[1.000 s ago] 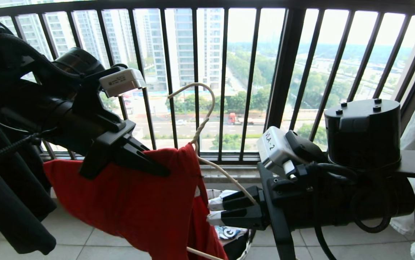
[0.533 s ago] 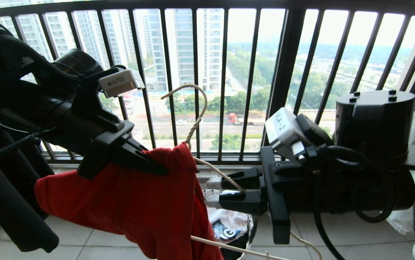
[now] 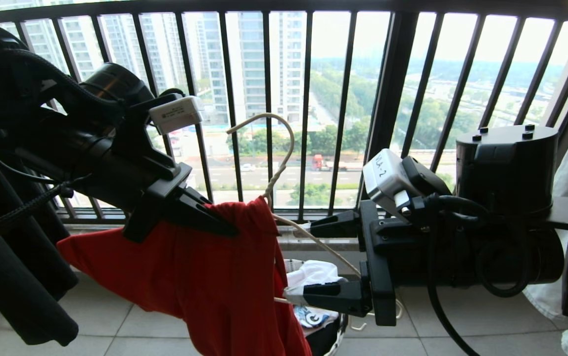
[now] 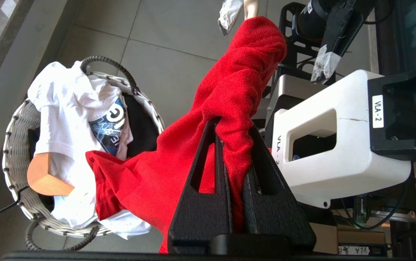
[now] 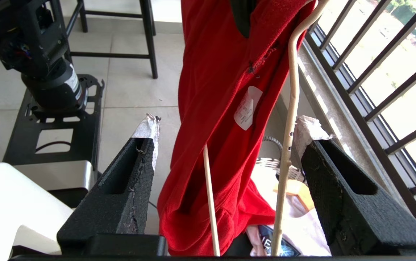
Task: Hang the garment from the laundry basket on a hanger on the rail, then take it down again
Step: Hang the clothes on the clothes rack
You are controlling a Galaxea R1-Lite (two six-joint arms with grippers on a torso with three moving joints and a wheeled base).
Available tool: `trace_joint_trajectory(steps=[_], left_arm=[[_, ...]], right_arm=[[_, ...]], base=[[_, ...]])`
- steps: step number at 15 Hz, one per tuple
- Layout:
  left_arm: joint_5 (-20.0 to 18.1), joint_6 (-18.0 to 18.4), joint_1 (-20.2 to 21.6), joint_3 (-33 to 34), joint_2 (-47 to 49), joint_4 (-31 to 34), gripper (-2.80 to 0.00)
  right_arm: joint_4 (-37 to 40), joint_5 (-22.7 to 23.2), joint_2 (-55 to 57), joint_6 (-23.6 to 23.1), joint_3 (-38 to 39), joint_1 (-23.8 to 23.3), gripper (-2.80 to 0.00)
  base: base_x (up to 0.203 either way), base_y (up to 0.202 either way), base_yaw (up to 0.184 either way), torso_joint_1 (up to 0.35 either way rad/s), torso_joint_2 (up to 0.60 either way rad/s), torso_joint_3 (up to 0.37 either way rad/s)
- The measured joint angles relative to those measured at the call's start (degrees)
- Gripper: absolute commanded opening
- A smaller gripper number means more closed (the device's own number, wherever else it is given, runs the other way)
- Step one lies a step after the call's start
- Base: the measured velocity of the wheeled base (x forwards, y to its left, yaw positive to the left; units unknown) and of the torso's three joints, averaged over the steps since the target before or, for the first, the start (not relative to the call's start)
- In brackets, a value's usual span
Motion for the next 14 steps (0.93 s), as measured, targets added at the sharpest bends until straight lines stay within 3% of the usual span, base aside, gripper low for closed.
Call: trace_joint_trajectory(steps=[4, 7, 9, 10, 12, 14], left_arm=[[0.9, -2.2, 0.0, -0.4, 0.0, -0.2, -2.80], [0.7, -5.3, 0.1, -2.6, 0.0, -0.3, -2.80], [0.7, -7.8, 0.3, -3.1, 0.1, -0.3, -2.80], [0.7, -8.0, 0.6, -3.1, 0.1, -0.3, -2.80], [0.6, -9.8, 1.3, -3.5, 0.2, -0.5, -2.80], [0.6, -13.5, 1.6, -5.0, 0.6, -1.2, -2.80]], right_arm=[[1.0, -0.4, -0.2, 1.1, -1.6, -3.9, 0.00], [1.0, -2.0, -2.9, 8.9, -3.2, -6.2, 0.00], [1.1, -6.6, -5.6, 11.7, -2.5, -6.6, 0.00], [1.2, -9.3, -7.1, 11.9, -1.4, -6.6, -2.80], [4.4, -12.5, -10.7, 12.4, 0.2, -6.7, -2.80], [14.0, -13.2, -14.4, 15.0, -2.0, -6.7, -2.80]], base=[[0.000, 0.000, 0.000, 0.000, 0.00, 0.000], [0.000, 0.000, 0.000, 0.000, 0.00, 0.000], [0.000, 0.000, 0.000, 0.000, 0.00, 0.000], [0.000, 0.000, 0.000, 0.000, 0.00, 0.000], [0.000, 0.000, 0.000, 0.000, 0.00, 0.000], [0.000, 0.000, 0.000, 0.000, 0.00, 0.000]])
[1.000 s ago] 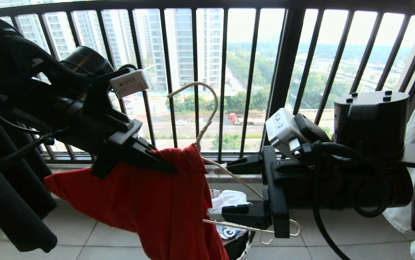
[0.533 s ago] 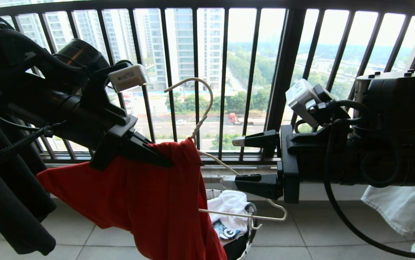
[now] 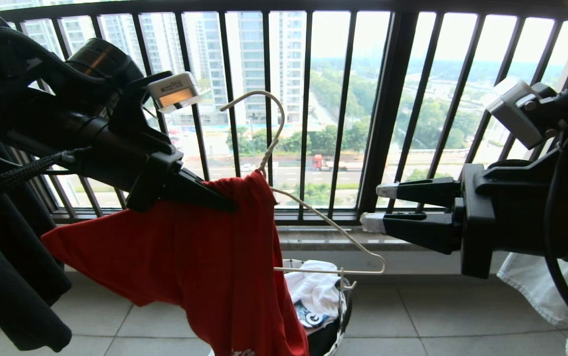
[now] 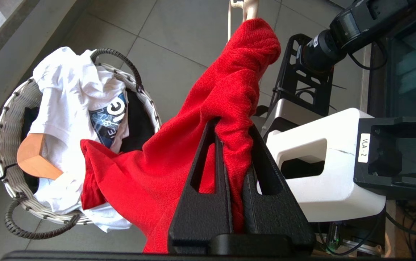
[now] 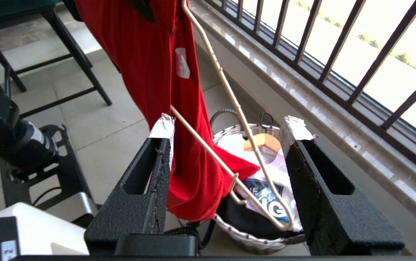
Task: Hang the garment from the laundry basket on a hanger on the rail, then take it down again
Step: Hang the clothes on the clothes rack
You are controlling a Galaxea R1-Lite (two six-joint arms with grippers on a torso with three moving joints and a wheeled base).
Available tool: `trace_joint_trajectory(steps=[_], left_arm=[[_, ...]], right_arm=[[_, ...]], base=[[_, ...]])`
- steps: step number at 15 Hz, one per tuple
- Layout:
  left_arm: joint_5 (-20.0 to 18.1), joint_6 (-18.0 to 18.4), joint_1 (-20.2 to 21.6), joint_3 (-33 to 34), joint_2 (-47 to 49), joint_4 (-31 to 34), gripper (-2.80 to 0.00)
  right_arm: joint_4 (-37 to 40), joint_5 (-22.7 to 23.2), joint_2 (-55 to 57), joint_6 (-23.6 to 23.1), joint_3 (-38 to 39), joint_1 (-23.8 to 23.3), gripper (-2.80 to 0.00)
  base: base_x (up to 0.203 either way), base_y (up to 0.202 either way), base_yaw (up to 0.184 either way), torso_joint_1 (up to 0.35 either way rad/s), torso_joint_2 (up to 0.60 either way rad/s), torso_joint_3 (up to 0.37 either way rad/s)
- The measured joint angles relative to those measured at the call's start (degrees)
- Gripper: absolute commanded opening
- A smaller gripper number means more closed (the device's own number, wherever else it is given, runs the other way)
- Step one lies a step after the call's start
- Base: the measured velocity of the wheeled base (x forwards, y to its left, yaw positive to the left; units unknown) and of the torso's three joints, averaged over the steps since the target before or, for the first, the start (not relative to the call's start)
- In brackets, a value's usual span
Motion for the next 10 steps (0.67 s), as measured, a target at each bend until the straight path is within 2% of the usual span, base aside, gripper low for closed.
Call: trace_joint_trajectory(steps=[2, 4, 6, 10], left_arm=[[0.0, -4.0, 0.1, -1.6, 0.5, -0.7, -2.80], [0.0, -8.7, 0.1, -2.4, 0.5, -1.8, -2.80], [-0.1, -10.1, 0.4, -2.3, -0.2, -2.0, -2.80], [-0.2, -10.4, 1.8, -1.1, -2.5, -2.4, -2.80]], right_arm=[[11.0, -0.2, -2.8, 5.1, -2.9, 0.2, -2.80], [18.9, -0.2, -4.2, 10.8, -3.8, 0.6, -2.80], [20.6, -0.1, -3.7, 14.2, -3.9, 1.3, -2.80], [19.4, 0.1, 2.5, 17.7, -3.5, 2.7, -2.80]], base=[[0.000, 0.000, 0.000, 0.000, 0.00, 0.000], [0.000, 0.000, 0.000, 0.000, 0.00, 0.000], [0.000, 0.000, 0.000, 0.000, 0.00, 0.000], [0.000, 0.000, 0.000, 0.000, 0.00, 0.000]])
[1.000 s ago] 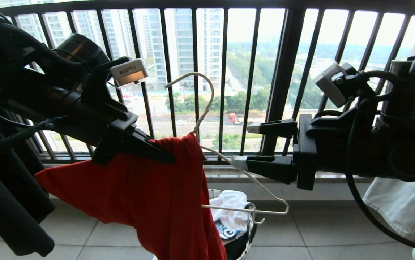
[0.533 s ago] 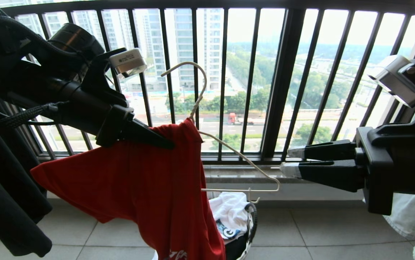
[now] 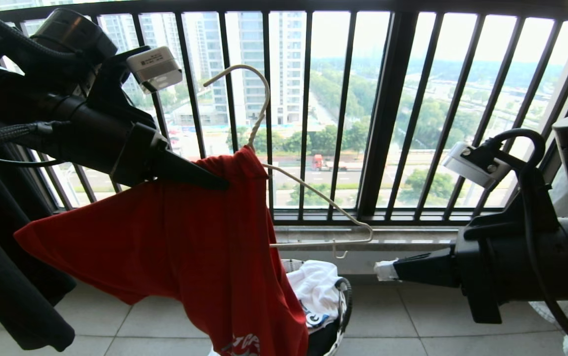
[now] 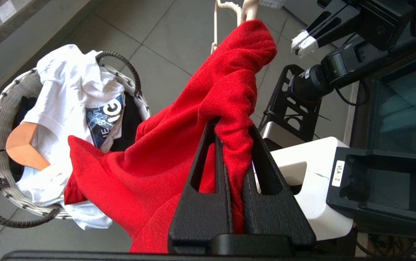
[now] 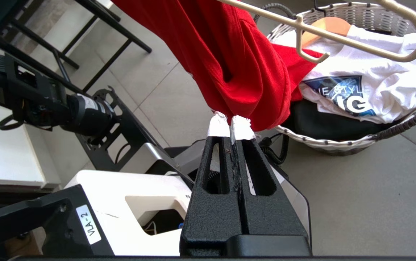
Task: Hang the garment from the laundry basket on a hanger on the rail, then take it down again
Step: Hang the clothes on the clothes rack
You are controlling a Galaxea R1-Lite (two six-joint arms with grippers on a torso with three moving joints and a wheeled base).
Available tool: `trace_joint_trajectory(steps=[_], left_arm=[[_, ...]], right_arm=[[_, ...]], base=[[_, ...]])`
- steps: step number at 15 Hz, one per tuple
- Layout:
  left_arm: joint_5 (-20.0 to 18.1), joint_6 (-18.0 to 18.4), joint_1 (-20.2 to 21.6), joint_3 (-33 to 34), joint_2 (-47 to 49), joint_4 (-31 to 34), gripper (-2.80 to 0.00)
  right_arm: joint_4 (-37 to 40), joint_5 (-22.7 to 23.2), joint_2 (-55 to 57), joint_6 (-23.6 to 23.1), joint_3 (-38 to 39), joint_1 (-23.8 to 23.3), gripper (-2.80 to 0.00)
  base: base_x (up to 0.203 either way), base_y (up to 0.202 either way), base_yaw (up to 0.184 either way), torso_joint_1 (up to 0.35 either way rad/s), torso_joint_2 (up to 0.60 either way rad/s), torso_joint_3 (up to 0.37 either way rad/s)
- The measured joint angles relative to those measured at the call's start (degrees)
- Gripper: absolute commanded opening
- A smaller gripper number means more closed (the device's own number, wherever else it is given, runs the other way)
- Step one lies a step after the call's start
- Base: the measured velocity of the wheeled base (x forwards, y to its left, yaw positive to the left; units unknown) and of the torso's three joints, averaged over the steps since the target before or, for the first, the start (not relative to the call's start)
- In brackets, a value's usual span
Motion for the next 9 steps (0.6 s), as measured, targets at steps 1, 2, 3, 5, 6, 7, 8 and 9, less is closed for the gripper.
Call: trace_joint_trajectory(steps=[1, 2, 3, 5, 6, 7, 8, 9], left_arm=[[0.0, 0.0, 0.2, 0.1, -0.5, -1.2, -2.80], [0.0, -0.1, 0.3, 0.4, -0.9, -2.6, -2.80], [0.0, -0.2, 0.4, 0.5, -1.1, -3.3, -2.80], [0.0, -0.4, 0.4, 0.7, -1.3, -3.4, -2.80], [0.0, -0.8, 0.4, 0.8, -1.5, -3.4, -2.80], [-0.1, -1.6, 0.4, 0.8, -1.7, -3.6, -2.80], [-0.1, -2.7, 0.4, 0.7, -2.0, -4.5, -2.80], [0.0, -4.4, 0.4, 0.7, -2.3, -5.8, -2.80]], right_arm=[[-1.3, 0.0, 2.2, 0.9, 0.0, 0.7, -2.80], [-2.4, 0.0, 4.4, 2.0, 0.0, 1.8, -2.80], [-3.2, -0.1, 6.6, 3.5, 0.0, 3.2, -2.80], [-3.9, -0.2, 9.8, 6.4, 0.0, 5.7, 0.00], [-5.2, -0.3, 10.9, 8.2, -0.2, 6.3, 0.00], [-6.9, -0.4, 11.7, 10.7, -0.3, 6.7, 0.00], [-8.8, -0.6, 12.4, 13.7, -0.3, 7.1, 0.00], [-10.4, -1.4, 13.2, 16.8, -0.4, 7.7, 0.00]], base=[[0.000, 0.000, 0.000, 0.000, 0.00, 0.000], [0.000, 0.000, 0.000, 0.000, 0.00, 0.000], [0.000, 0.000, 0.000, 0.000, 0.00, 0.000], [0.000, 0.000, 0.000, 0.000, 0.00, 0.000], [0.000, 0.000, 0.000, 0.000, 0.00, 0.000], [0.000, 0.000, 0.000, 0.000, 0.00, 0.000], [0.000, 0.000, 0.000, 0.000, 0.00, 0.000], [0.000, 0.000, 0.000, 0.000, 0.00, 0.000]])
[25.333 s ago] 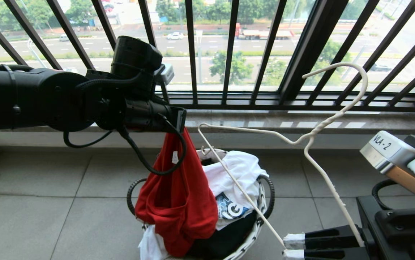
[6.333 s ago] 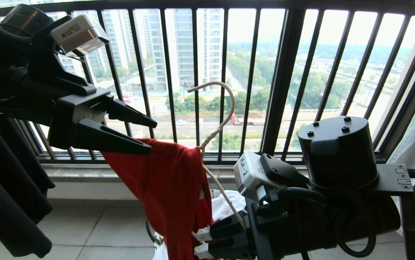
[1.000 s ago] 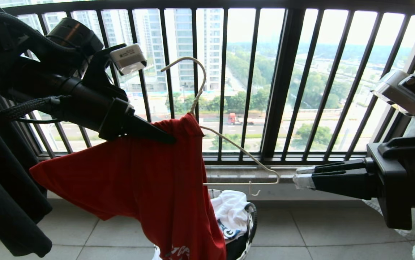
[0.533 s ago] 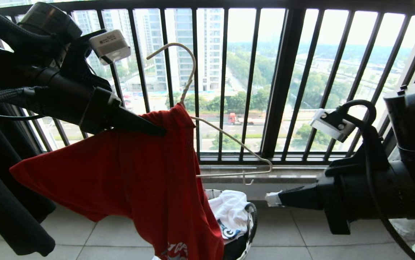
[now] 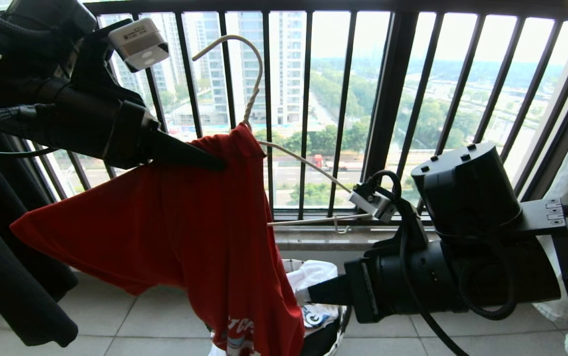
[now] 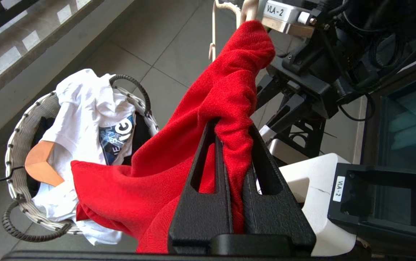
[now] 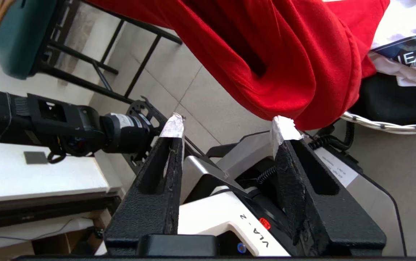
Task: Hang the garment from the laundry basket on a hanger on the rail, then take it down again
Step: Hang the clothes on the clothes rack
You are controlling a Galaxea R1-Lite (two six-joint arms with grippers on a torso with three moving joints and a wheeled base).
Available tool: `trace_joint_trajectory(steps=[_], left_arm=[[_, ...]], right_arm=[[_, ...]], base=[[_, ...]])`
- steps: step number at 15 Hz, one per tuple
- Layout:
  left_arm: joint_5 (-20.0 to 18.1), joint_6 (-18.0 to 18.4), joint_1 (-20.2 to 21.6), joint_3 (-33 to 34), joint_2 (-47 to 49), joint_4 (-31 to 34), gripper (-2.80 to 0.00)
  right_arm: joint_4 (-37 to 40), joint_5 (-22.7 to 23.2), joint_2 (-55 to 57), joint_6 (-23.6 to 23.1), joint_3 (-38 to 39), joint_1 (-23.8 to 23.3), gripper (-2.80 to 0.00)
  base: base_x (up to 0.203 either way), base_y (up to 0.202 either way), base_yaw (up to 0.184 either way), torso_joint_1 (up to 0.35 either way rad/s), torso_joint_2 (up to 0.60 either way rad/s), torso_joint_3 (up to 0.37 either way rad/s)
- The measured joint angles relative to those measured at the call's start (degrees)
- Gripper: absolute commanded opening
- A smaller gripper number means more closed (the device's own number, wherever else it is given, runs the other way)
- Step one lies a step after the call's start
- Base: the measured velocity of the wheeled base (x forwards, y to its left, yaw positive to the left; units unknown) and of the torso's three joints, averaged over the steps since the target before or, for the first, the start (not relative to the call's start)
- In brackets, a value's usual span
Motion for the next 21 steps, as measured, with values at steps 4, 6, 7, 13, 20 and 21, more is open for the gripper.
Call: trace_joint_trajectory(steps=[4, 6, 7, 13, 20, 21], left_arm=[[0.0, -4.1, 0.0, 1.2, -1.4, -3.4, -2.80], [0.0, -4.3, 0.0, 1.6, -2.1, -3.9, -2.80], [0.0, -4.4, 0.0, 1.7, -2.4, -3.9, -2.80], [0.1, -4.3, 0.0, 1.7, -2.8, -4.0, -2.80], [0.1, -4.3, 0.1, 1.7, -3.0, -4.0, -2.80], [0.1, -4.3, 0.1, 1.7, -3.0, -4.0, -2.80]], right_arm=[[-1.5, -4.1, 3.3, 8.0, -1.3, 1.5, 0.00], [-1.6, -5.3, 4.5, 11.8, -2.3, 1.6, 0.00], [-1.7, -6.4, 5.0, 13.0, -2.7, 1.6, 0.00], [-4.9, -14.1, 4.9, 18.3, -3.0, 1.5, 0.00], [-4.7, -15.8, 4.4, 20.0, -3.1, -0.1, 0.00], [-4.7, -16.0, 5.1, 20.0, -3.6, -0.1, 0.00]], base=[[0.000, 0.000, 0.000, 0.000, 0.00, 0.000], [0.000, 0.000, 0.000, 0.000, 0.00, 0.000], [0.000, 0.000, 0.000, 0.000, 0.00, 0.000], [0.000, 0.000, 0.000, 0.000, 0.00, 0.000], [0.000, 0.000, 0.000, 0.000, 0.00, 0.000], [0.000, 0.000, 0.000, 0.000, 0.00, 0.000]])
